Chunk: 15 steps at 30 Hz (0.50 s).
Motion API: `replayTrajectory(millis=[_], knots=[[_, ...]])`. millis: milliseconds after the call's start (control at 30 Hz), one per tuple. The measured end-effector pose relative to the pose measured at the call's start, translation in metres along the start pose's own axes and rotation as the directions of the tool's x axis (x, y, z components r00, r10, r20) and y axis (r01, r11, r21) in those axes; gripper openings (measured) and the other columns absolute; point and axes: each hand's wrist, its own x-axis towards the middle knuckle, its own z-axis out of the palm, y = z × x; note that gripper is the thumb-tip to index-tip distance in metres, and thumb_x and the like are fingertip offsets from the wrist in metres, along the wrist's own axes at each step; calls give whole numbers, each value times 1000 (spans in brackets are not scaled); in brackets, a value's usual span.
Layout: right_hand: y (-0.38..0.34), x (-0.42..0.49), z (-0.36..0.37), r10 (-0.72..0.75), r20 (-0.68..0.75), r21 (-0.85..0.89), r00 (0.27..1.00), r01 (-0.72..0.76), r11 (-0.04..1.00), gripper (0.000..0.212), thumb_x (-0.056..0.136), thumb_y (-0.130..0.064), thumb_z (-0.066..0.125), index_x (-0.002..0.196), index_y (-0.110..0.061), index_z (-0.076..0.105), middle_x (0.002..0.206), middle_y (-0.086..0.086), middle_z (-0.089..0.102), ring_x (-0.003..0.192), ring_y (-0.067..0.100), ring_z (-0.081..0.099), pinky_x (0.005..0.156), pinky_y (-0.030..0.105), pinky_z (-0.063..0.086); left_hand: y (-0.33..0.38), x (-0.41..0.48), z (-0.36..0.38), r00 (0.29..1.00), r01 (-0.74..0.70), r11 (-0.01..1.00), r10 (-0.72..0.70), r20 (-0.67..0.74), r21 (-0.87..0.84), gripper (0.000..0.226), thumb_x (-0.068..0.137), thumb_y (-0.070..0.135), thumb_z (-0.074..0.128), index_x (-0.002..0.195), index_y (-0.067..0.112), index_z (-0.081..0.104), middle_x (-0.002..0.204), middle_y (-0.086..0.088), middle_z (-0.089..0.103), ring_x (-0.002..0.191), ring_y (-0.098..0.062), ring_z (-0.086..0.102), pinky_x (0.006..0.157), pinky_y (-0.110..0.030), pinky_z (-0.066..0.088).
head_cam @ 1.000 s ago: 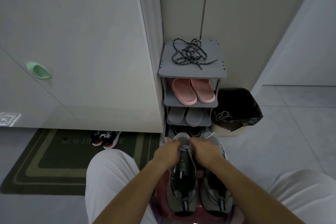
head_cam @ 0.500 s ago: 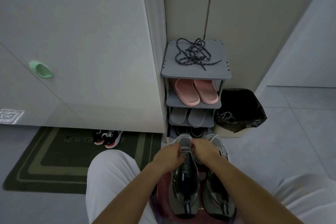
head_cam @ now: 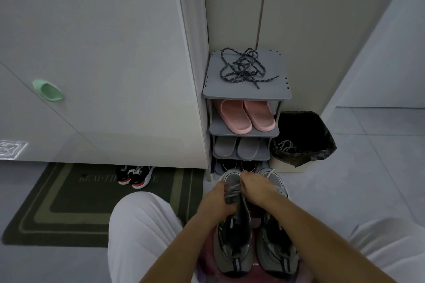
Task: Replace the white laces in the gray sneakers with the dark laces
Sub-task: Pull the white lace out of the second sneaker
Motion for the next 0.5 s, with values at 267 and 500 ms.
replayTrajectory(millis=[267, 500], knots=[[-7, 18, -28, -42, -79, -92, 996, 34, 995, 20, 91, -14, 43, 105, -5, 54, 107, 15, 63, 97, 33, 60, 75, 37, 46, -2, -4, 2, 1000, -2, 996, 1, -4, -86, 53, 80, 22, 65, 127, 13, 42, 121, -5, 61, 108, -20, 59, 95, -31, 48], [-3, 8, -13, 123, -47, 191, 991, -111, 975, 19, 92, -22, 54, 100, -6, 61, 103, 11, 66, 98, 27, 60, 80, 33, 46, 0, -3, 4, 1000, 27, 996, -28, -3, -84, 53, 81, 23, 65, 129, 15, 42, 121, -3, 60, 109, -19, 58, 94, -30, 48]])
